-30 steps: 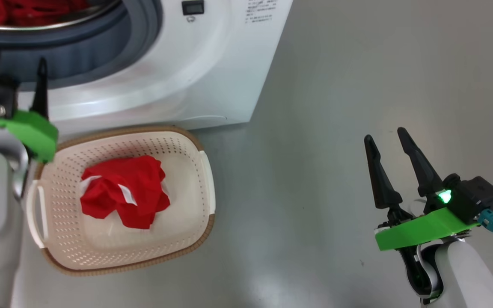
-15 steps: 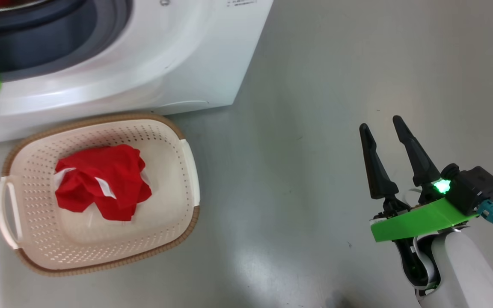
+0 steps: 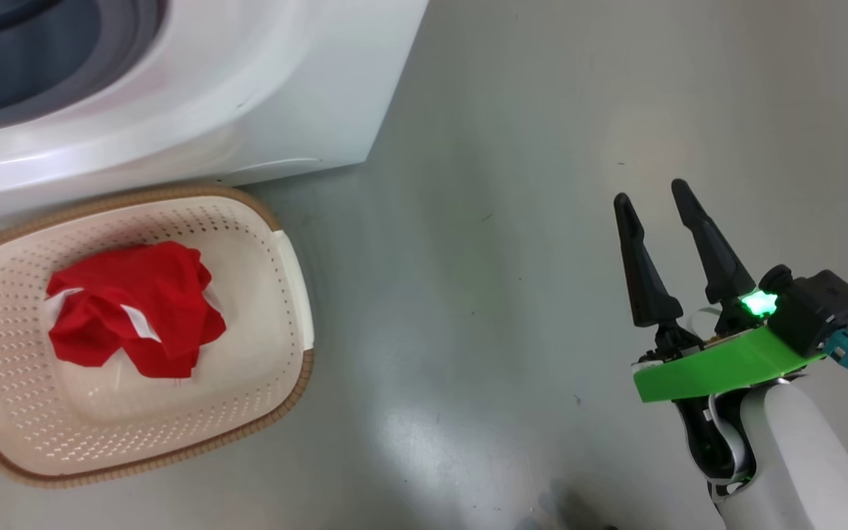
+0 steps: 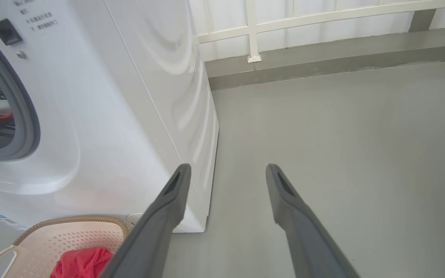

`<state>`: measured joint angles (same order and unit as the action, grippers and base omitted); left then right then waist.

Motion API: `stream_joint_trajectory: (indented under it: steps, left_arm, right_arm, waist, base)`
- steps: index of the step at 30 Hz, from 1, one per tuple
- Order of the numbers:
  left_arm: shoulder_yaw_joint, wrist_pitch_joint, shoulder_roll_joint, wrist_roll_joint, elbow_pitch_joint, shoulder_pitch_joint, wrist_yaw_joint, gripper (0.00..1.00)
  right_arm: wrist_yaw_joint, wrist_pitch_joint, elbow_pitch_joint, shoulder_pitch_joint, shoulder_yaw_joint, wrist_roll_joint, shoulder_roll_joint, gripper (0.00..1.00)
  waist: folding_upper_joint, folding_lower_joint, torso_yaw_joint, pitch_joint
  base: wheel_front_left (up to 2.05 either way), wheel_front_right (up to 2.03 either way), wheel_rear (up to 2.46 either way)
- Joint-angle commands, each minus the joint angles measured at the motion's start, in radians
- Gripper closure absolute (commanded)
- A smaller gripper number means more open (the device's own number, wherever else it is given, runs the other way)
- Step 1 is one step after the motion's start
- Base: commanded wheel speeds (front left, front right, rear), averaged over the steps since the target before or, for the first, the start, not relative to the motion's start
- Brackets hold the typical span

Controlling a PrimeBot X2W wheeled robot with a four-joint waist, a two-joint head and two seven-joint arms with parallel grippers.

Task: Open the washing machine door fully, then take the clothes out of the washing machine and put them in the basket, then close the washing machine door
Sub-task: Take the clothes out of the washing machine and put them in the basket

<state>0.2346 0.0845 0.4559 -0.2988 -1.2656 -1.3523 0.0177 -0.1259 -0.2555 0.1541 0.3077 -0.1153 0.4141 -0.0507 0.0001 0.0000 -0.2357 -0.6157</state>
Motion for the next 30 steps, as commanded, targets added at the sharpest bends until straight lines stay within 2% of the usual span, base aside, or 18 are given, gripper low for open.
stream_joint_trajectory:
  steps: [1,3,4,5,6,7,8,9,14,19,26,30]
  left_arm:
    - [-0.006,-0.002,0.066,0.002,0.009,-0.023,0.012,0.0]
    - [-0.005,-0.002,0.071,0.006,0.003,-0.029,0.016,0.0]
    - [-0.006,-0.003,0.072,0.01,0.001,-0.032,0.016,0.12]
    - [-0.005,-0.002,0.073,0.012,-0.001,-0.034,0.016,0.51]
    - [-0.005,-0.002,0.073,0.012,-0.001,-0.034,0.016,0.51]
    - [-0.004,-0.002,0.074,0.014,-0.003,-0.036,0.017,0.69]
    - [-0.003,-0.002,0.075,0.017,-0.004,-0.037,0.017,0.97]
    - [-0.003,-0.001,0.074,0.02,-0.006,-0.039,0.017,1.0]
    - [-0.015,0.016,0.067,0.05,-0.012,-0.034,0.02,1.0]
    - [-0.046,0.075,0.044,0.106,-0.015,-0.014,0.006,1.0]
    - [-0.171,0.161,-0.038,0.275,-0.013,0.064,-0.038,1.0]
    - [-0.219,0.176,-0.09,0.349,0.044,0.138,-0.073,1.0]
  right_arm:
    - [-0.005,-0.006,-0.028,0.002,-0.023,0.009,0.0,0.0]
    - [-0.005,-0.006,-0.029,0.002,-0.024,0.011,0.0,0.0]
    - [-0.005,-0.006,-0.029,0.002,-0.023,0.012,0.0,0.0]
    - [-0.005,-0.006,-0.029,0.002,-0.023,0.012,0.0,0.0]
    - [-0.005,-0.006,-0.029,0.002,-0.023,0.012,0.0,0.0]
    - [-0.005,-0.006,-0.029,0.003,-0.022,0.013,0.0,0.0]
    - [-0.005,-0.006,-0.029,0.003,-0.022,0.013,0.0,0.0]
    - [-0.005,-0.006,-0.029,0.004,-0.021,0.014,0.0,0.0]
    - [-0.005,-0.006,-0.026,0.006,-0.018,0.014,0.0,0.0]
    - [-0.005,-0.006,-0.02,0.003,-0.012,0.01,0.0,0.0]
    - [-0.005,-0.006,-0.004,-0.021,-0.003,-0.013,0.0,0.0]
    - [-0.005,-0.006,0.005,-0.04,0.005,-0.031,0.0,0.0]
  waist:
    - [-0.0001,0.0,-0.011,-0.008]
    - [-0.0001,0.0,-0.014,-0.011]
    - [-0.0001,0.0,-0.015,-0.012]
    - [-0.0001,0.0,-0.015,-0.013]
    - [-0.0001,0.0,-0.015,-0.013]
    - [-0.0001,0.0,-0.016,-0.014]
    - [-0.0001,0.0,-0.016,-0.014]
    - [-0.0001,0.0,-0.015,-0.014]
    - [-0.0001,0.0,-0.01,-0.003]
    - [-0.0001,0.0,0.001,0.026]
    - [-0.0001,0.0,0.028,0.104]
    - [-0.0001,0.0,0.046,0.156]
  base:
    - [0.0,0.0,0.0]
    - [0.0,0.0,0.0]
    - [0.0,0.0,0.0]
    - [0.0,0.0,0.0]
    - [0.0,0.0,0.0]
    - [0.0,0.0,0.0]
    - [0.0,0.0,0.0]
    - [0.0,0.0,0.0]
    - [0.0,0.0,0.0]
    - [0.0,0.0,0.0]
    - [0.0,0.0,0.0]
    - [0.0,0.0,0.0]
